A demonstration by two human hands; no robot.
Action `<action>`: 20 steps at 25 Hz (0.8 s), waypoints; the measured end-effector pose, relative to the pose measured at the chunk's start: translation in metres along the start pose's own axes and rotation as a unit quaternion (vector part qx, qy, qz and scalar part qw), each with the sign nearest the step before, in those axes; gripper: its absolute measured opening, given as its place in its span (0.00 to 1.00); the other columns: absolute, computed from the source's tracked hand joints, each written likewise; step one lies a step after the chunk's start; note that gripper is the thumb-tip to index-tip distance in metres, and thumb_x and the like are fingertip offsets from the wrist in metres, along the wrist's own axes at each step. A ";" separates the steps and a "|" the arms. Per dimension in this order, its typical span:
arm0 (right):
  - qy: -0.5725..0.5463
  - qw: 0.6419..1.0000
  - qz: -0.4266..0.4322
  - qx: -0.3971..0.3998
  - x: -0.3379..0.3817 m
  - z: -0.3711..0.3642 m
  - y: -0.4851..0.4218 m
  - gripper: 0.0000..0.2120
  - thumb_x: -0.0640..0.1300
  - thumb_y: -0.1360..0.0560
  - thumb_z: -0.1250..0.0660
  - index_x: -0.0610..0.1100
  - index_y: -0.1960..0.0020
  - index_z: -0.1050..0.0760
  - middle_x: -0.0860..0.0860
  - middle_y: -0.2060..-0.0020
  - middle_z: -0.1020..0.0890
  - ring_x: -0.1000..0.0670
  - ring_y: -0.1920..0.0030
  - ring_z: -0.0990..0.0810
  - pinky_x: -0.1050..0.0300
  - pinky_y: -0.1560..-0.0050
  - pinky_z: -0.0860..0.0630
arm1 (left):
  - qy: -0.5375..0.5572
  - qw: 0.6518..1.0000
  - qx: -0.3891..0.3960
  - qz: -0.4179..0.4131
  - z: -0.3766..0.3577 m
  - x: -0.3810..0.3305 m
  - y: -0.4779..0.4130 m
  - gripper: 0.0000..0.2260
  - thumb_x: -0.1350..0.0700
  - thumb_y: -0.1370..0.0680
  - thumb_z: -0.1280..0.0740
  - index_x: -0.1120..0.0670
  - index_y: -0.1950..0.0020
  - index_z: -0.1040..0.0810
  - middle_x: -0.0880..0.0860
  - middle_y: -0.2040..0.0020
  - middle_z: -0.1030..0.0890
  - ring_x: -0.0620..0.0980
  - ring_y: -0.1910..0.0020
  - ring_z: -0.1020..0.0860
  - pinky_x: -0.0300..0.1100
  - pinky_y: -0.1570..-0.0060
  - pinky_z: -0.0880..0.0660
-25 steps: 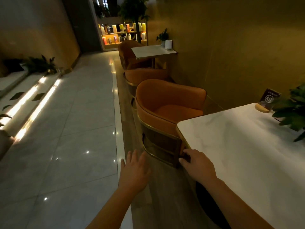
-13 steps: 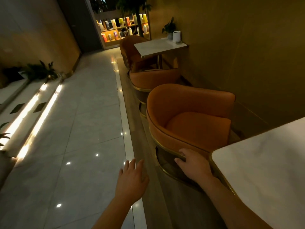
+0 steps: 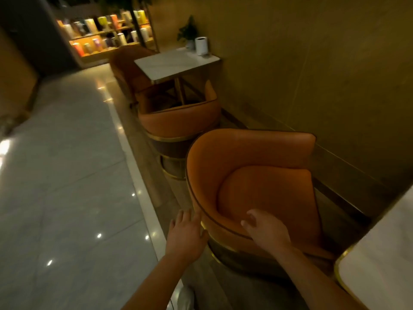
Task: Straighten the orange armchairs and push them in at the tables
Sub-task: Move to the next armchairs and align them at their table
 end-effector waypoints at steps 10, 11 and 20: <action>-0.043 0.982 -0.185 -0.010 0.055 -0.051 -0.116 0.24 0.59 0.20 0.43 0.51 0.27 0.34 0.50 0.32 0.25 0.48 0.33 0.27 0.52 0.38 0.29 | -0.119 0.967 0.111 -0.196 0.019 0.045 -0.205 0.27 0.44 0.19 0.42 0.48 0.21 0.43 0.56 0.20 0.46 0.63 0.20 0.54 0.67 0.24 0.49; -0.052 0.979 -0.196 -0.010 0.055 -0.061 -0.124 0.24 0.59 0.19 0.43 0.50 0.27 0.33 0.50 0.32 0.25 0.47 0.33 0.27 0.52 0.38 0.29 | -0.129 0.966 0.106 -0.196 0.018 0.049 -0.220 0.29 0.44 0.19 0.42 0.48 0.20 0.46 0.57 0.19 0.49 0.65 0.20 0.56 0.67 0.24 0.50; -0.082 0.952 -0.293 -0.019 0.080 -0.146 -0.198 0.19 0.60 0.20 0.47 0.48 0.43 0.26 0.48 0.49 0.20 0.45 0.45 0.23 0.49 0.48 0.24 | -0.232 0.932 0.075 -0.270 -0.010 0.086 -0.323 0.31 0.38 0.20 0.47 0.50 0.19 0.45 0.61 0.19 0.49 0.68 0.21 0.58 0.67 0.24 0.55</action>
Point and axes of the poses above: each hand's wrist, its own y-axis away from the middle knuckle, its own z-axis out of the back of the hand, x = y × z, the point moved 2 cm from there along -y, towards the middle knuckle
